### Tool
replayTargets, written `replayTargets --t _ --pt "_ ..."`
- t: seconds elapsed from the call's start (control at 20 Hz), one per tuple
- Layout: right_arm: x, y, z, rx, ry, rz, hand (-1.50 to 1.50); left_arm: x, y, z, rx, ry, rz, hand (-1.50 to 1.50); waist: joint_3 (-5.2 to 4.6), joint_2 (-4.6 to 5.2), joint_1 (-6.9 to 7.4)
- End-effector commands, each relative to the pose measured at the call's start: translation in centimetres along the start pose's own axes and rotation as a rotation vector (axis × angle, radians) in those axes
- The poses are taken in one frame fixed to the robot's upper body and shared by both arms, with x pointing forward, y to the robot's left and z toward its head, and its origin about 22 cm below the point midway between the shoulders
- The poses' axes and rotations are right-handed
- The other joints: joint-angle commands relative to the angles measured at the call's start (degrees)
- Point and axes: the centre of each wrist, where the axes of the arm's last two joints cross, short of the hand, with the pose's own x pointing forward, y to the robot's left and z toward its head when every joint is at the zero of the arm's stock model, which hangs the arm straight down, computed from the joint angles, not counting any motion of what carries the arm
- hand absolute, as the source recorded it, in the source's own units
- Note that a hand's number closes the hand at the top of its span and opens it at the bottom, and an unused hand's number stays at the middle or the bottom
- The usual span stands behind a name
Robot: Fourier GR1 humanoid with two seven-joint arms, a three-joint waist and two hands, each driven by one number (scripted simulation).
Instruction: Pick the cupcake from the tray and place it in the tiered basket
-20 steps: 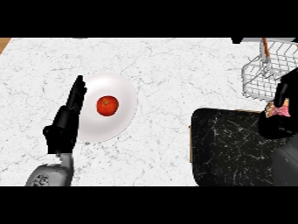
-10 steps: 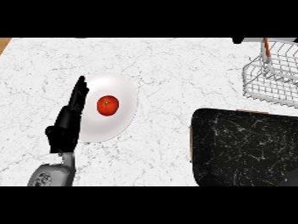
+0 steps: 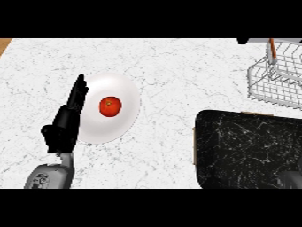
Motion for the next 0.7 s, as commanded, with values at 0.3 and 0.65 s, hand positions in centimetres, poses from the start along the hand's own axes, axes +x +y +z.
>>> replayTargets --t 0.3,0.65 --pt "-4.0 1.4 -7.8 -0.049 0.029 0.082 1.50 0.9 0.1 0.2 0.002 -0.010 -0.005 0.00 0.02 0.09 0.10" --pt "-5.1 4.9 -9.6 -0.048 0.038 0.118 1.50 -1.2 -0.3 1.0 0.005 -0.002 -0.003 0.00 0.01 0.00 -0.12"
